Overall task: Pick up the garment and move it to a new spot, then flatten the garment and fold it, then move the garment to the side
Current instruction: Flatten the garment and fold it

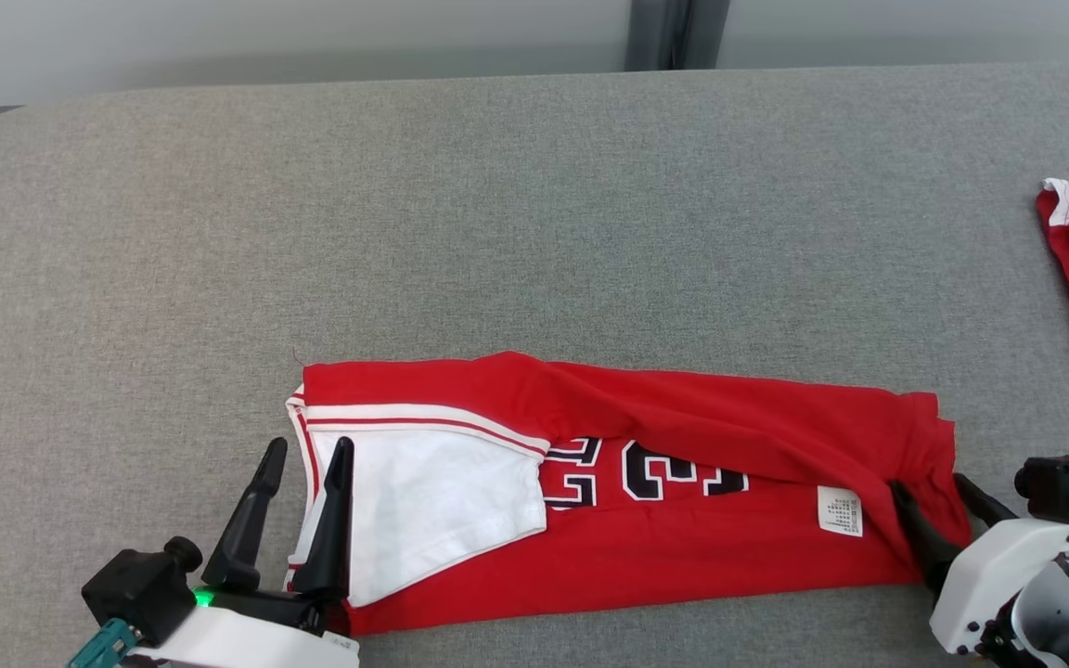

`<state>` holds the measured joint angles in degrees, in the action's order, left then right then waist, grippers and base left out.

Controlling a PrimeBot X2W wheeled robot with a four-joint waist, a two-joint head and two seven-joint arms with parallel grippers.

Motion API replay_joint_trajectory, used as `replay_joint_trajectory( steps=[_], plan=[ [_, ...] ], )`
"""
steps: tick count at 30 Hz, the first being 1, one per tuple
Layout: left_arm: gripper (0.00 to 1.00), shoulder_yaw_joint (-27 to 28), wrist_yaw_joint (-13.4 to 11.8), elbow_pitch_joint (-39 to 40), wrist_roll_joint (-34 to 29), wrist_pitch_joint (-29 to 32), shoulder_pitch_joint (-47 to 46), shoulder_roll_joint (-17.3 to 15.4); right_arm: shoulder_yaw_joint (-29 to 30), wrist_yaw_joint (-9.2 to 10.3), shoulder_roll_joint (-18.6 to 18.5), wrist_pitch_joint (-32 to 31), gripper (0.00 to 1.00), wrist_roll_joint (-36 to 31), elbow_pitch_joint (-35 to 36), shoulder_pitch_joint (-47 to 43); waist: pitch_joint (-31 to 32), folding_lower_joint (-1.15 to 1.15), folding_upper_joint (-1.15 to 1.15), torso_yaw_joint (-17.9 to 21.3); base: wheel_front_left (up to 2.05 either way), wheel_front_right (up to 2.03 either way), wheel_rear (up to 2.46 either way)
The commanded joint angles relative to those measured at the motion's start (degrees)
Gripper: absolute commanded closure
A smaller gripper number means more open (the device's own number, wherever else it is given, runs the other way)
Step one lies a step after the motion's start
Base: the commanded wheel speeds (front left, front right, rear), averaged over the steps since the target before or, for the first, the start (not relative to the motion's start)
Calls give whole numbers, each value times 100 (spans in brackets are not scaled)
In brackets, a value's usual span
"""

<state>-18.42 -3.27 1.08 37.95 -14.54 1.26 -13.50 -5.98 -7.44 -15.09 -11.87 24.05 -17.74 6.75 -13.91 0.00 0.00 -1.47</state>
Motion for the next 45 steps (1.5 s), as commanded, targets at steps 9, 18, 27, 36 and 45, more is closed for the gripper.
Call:
replay_joint_trajectory(
  steps=[9,18,27,36,45],
  plan=[
    [0,101,58,-91,-221,-61,-82,64,-284,-5,145,-233,100,-154,-188,236,27,0,0,-22,0,0,0],
    [0,157,132,-129,-264,-63,-22,115,19,-4,-265,-250,100,76,21,544,53,0,0,49,0,0,0],
    [0,138,200,-134,-300,-66,-44,148,786,-4,-868,-572,100,94,624,433,14,0,0,305,0,0,0],
    [0,111,223,-176,-322,-66,-129,146,789,-5,-541,-819,100,413,1133,446,1,0,0,482,0,0,0],
    [0,44,258,-246,-299,-58,-112,141,-151,-5,-308,-1163,100,1312,1973,392,138,0,0,448,0,0,0]
  ],
)
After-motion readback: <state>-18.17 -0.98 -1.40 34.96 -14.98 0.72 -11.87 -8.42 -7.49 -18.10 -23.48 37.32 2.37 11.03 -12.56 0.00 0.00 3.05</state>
